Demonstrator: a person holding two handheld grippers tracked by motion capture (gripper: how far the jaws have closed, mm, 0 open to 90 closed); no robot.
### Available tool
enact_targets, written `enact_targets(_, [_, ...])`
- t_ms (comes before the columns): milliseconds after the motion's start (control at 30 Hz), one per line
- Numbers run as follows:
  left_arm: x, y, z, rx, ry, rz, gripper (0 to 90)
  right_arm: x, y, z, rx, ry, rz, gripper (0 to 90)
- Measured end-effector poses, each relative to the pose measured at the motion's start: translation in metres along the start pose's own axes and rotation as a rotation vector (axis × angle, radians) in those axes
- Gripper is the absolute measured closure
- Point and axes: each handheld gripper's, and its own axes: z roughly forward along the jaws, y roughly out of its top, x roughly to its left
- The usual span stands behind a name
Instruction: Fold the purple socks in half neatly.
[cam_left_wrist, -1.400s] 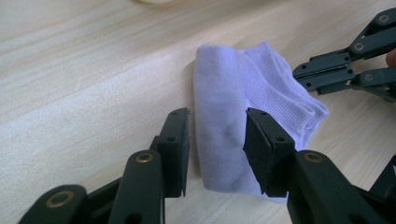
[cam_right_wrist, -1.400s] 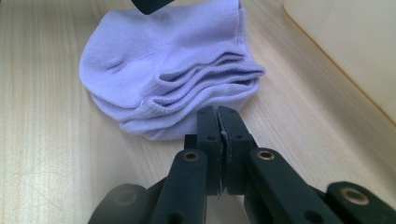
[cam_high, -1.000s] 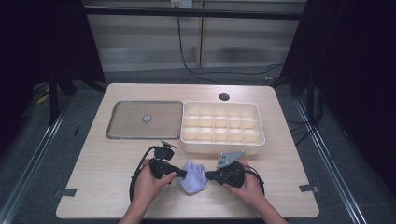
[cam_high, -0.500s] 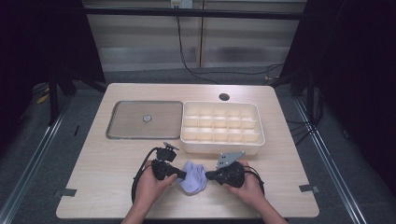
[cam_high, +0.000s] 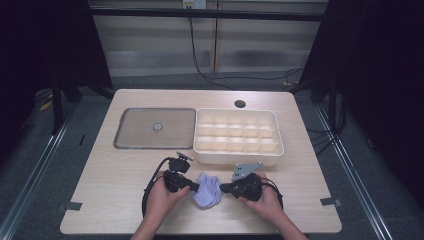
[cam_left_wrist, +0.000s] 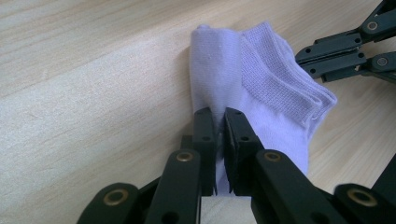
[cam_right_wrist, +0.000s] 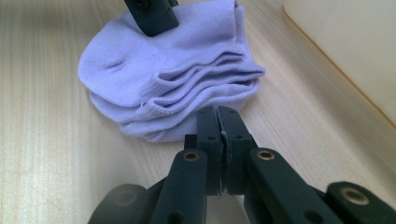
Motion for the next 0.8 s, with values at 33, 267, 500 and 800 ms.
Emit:
enact_targets(33, [0.0005,0.0003,-0.0004,0.005,-0.006,-0.001,84.2,-0.0001,-0.0001,-0.0001,-0.002,0.001,0.003,88.3])
enact_targets(267, [0.0003,0.0014,-0.0022,0.003,-0.012,-0.003,84.3,0.0005,0.0002,-0.0003,0.003,-0.001,0.007,88.3])
enact_targets(500, [-0.0010,0.0028,-0.0054,0.012,-0.023,0.004,84.3,0.0007,-0.0004,-0.0016,0.007,-0.005,0.018,87.3])
enact_targets(800, [-0.0001,0.0040,-0.0063,0.018,-0.023,-0.003,84.3,-0.0025,-0.0025,-0.0074,-0.005,-0.004,0.026,88.5])
